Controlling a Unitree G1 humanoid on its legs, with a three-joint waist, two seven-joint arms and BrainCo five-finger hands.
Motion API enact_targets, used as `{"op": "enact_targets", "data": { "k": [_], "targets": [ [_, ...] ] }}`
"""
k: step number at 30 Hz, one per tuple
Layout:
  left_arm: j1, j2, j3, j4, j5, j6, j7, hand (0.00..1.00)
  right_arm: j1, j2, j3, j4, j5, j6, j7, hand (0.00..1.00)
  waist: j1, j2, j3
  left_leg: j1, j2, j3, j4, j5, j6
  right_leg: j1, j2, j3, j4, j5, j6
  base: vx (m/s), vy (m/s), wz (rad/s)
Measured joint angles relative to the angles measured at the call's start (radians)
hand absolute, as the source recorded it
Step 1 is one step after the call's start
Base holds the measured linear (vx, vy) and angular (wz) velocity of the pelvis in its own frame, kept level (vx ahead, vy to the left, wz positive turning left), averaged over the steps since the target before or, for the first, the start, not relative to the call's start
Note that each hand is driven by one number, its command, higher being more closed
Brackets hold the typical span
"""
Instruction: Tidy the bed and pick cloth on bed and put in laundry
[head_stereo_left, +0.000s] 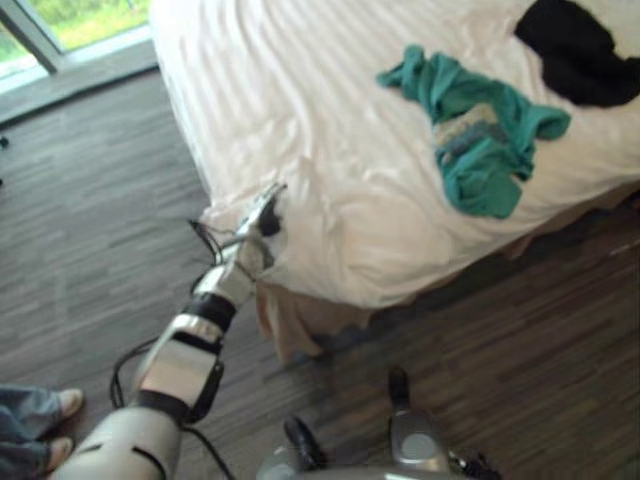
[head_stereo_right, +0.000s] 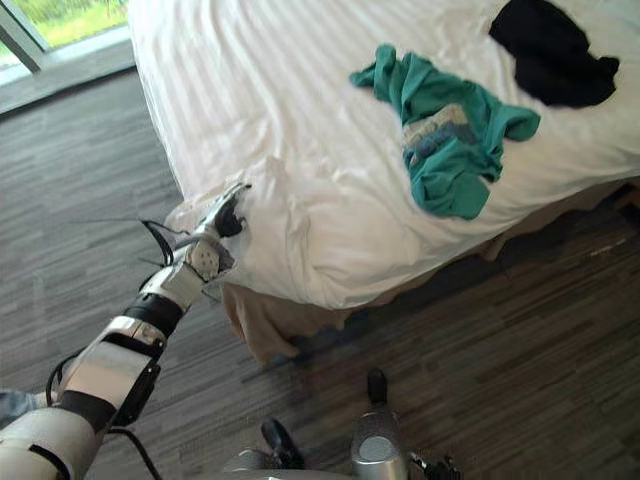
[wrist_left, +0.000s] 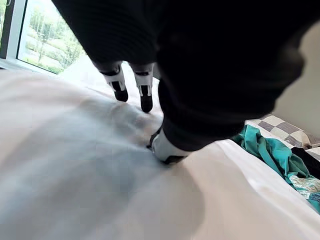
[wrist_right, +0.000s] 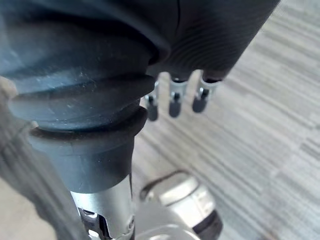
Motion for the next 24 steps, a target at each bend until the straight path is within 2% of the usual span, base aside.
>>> {"op": "enact_targets", "data": {
  "k": [3, 6, 13, 15, 19, 20, 21, 22, 24],
  "targets": [
    [-0.075, 0.046, -0.020, 0.063, 0.084, 0.020, 0.020, 1.00, -0.035, 0.002, 0.020, -0.040, 0.013, -0.021, -0.009, 0.00, -0.014, -0.012, 0.034, -0.041, 0.001, 0.019, 0.010, 0.000, 0.000, -0.048, 0.002, 0.023, -0.002, 0.015, 0.009, -0.01, -0.012, -0.16],
    [-0.109, 0.103, -0.029, 0.090, 0.129, 0.014, 0.023, 1.00, -0.045, 0.002, 0.031, -0.056, 0.035, -0.037, -0.012, 0.00, -0.024, -0.021, 0.051, -0.046, 0.002, 0.030, 0.011, 0.000, 0.000, -0.059, 0.004, 0.036, -0.002, 0.017, 0.007, 0.02, -0.009, -0.11],
    [-0.112, 0.112, -0.028, 0.085, 0.133, 0.007, -0.028, 1.00, -0.044, 0.018, 0.040, -0.054, 0.039, -0.036, -0.011, 0.00, -0.023, -0.021, 0.051, -0.042, 0.002, 0.027, 0.013, -0.001, 0.000, -0.050, 0.002, 0.045, -0.002, 0.016, 0.007, 0.00, -0.001, 0.02],
    [-0.059, 0.109, -0.029, 0.046, 0.113, -0.003, -0.035, 1.00, -0.032, 0.015, 0.039, -0.053, 0.034, -0.034, -0.011, 0.00, -0.025, -0.012, 0.055, -0.014, 0.002, 0.022, 0.014, -0.001, 0.000, -0.016, 0.001, 0.023, -0.002, 0.016, 0.008, 0.00, -0.003, 0.14],
    [0.172, 0.113, -0.040, -0.175, 0.024, -0.038, -0.065, 1.00, -0.002, 0.009, 0.033, -0.051, 0.027, -0.021, -0.013, 0.00, -0.022, 0.007, 0.055, 0.044, 0.000, -0.035, 0.017, -0.001, 0.000, 0.084, -0.012, -0.047, -0.004, -0.008, 0.005, -0.02, 0.005, 0.39],
    [0.278, 0.117, -0.040, -0.257, -0.025, -0.057, -0.079, 1.00, -0.001, 0.005, 0.030, -0.051, 0.017, -0.010, -0.012, 0.00, -0.012, 0.015, 0.052, 0.054, 0.000, -0.062, 0.016, -0.001, 0.000, 0.107, -0.016, -0.069, -0.003, -0.015, 0.005, -0.01, -0.001, 0.56],
    [0.344, 0.119, -0.038, -0.299, -0.054, -0.063, -0.092, 0.00, -0.001, 0.001, 0.030, -0.049, 0.007, -0.009, -0.012, 0.00, 0.002, 0.021, 0.048, 0.055, 0.001, -0.076, 0.016, -0.001, 0.000, 0.114, -0.016, -0.082, -0.003, -0.016, 0.004, -0.03, -0.007, 0.46],
    [0.399, 0.119, -0.036, -0.325, -0.078, -0.066, -0.101, 0.00, -0.001, -0.002, 0.030, -0.046, -0.002, -0.006, -0.012, 0.00, 0.012, 0.025, 0.046, 0.056, 0.002, -0.083, 0.016, 0.000, 0.000, 0.119, -0.016, -0.089, -0.003, -0.017, 0.004, -0.05, -0.011, 0.27],
    [0.630, 0.102, -0.009, -0.394, -0.143, -0.068, -0.144, 0.00, -0.001, -0.012, 0.030, -0.032, -0.015, 0.003, -0.012, 0.00, 0.040, 0.039, 0.030, 0.077, 0.003, -0.092, 0.013, 0.000, 0.000, 0.153, -0.016, -0.106, -0.008, -0.026, -0.003, -0.04, -0.009, 0.24]
  ]
}}
